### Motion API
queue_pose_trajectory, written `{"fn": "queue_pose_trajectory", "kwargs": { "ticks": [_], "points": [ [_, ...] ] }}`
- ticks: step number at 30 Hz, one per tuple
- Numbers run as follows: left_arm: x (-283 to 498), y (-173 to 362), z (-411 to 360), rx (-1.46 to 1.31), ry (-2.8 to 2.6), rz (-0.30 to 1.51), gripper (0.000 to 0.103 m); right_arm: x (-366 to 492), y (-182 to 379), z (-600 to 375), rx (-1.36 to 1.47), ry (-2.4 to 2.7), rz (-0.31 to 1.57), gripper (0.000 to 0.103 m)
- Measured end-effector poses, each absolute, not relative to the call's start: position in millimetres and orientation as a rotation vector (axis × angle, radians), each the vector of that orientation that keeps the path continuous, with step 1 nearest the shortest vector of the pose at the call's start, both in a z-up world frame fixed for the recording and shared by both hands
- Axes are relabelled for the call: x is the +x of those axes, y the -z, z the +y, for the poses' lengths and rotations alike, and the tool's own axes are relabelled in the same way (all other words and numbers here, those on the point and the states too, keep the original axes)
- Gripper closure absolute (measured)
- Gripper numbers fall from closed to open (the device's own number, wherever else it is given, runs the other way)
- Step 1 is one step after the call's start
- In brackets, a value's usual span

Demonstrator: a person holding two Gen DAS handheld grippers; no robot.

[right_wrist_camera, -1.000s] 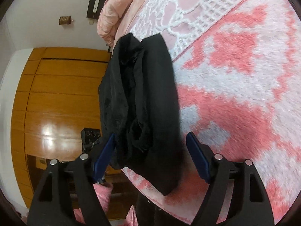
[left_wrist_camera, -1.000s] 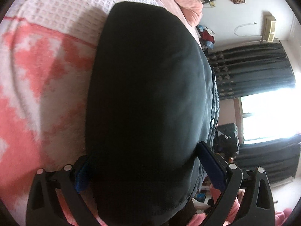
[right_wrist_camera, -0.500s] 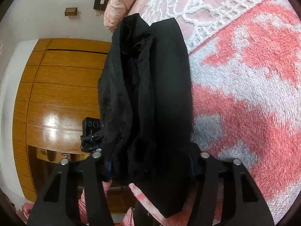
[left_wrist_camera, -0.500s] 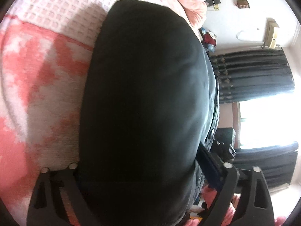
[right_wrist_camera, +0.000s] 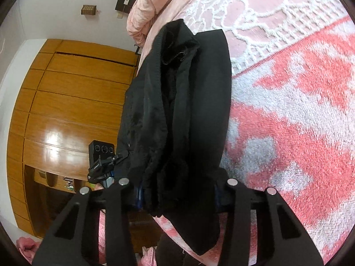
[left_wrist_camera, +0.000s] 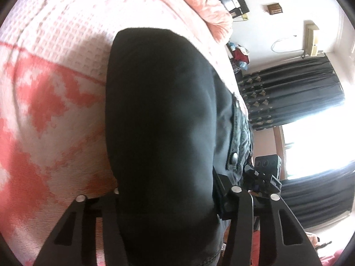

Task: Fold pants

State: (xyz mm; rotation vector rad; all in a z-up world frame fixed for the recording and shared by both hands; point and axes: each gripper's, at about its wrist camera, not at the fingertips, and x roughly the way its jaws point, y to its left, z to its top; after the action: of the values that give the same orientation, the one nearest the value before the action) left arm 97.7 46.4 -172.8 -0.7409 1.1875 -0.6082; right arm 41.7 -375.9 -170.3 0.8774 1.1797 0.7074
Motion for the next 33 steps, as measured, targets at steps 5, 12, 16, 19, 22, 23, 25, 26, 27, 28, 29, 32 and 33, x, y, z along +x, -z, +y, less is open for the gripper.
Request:
{"fn": "queue_pose_trajectory", "kwargs": {
  "ticks": [5,12,16,19,22,23,25,26,27,28,29,32,33],
  "points": [
    [102.4,157.3,28.9,-0.731,0.636,1.143,0.055,43.6,154.4,-375.5,0.841,-0.698,1.16,0.061],
    [127.1,136.8,17.1,-0.707,0.671,1.092,0.056,59.0,122.4,-380.5,0.772,-0.689,1.124,0.061],
    [151.1,124.0,15.7,-0.701,0.674,1.047,0.056,82.2,100.4,-384.9,0.725,-0.685,1.094,0.061],
    [173.7,114.7,15.1,-0.688,0.665,1.015,0.056,100.6,88.3,-386.9,0.7,-0.685,1.073,0.061],
    [196.0,111.9,13.6,-0.676,0.647,0.996,0.056,126.8,80.0,-389.2,0.679,-0.684,1.06,0.061],
    [202.5,112.5,13.5,-0.673,0.642,0.993,0.056,137.6,78.6,-388.8,0.674,-0.682,1.058,0.061],
    [216.8,116.2,14.5,-0.668,0.629,0.993,0.056,152.4,79.2,-388.0,0.659,-0.682,1.057,0.061],
    [223.3,119.0,15.3,-0.666,0.622,0.994,0.055,163.5,80.5,-387.2,0.655,-0.679,1.062,0.061],
    [231.9,123.6,14.8,-0.657,0.613,0.997,0.055,170.4,82.6,-386.0,0.651,-0.678,1.064,0.061],
    [239.1,126.8,11.6,-0.653,0.604,1.001,0.055,177.0,85.2,-386.7,0.648,-0.675,1.067,0.061],
    [242.3,130.9,11.6,-0.65,0.597,1.008,0.055,185.7,90.0,-385.2,0.645,-0.672,1.071,0.061],
    [245.0,152.7,25.3,-0.64,0.569,1.044,0.055,203.8,105.5,-384.3,0.652,-0.656,1.091,0.061],
    [243.8,155.8,26.8,-0.632,0.568,1.046,0.054,210.5,112.6,-381.9,0.661,-0.645,1.104,0.061]
  ]
}}
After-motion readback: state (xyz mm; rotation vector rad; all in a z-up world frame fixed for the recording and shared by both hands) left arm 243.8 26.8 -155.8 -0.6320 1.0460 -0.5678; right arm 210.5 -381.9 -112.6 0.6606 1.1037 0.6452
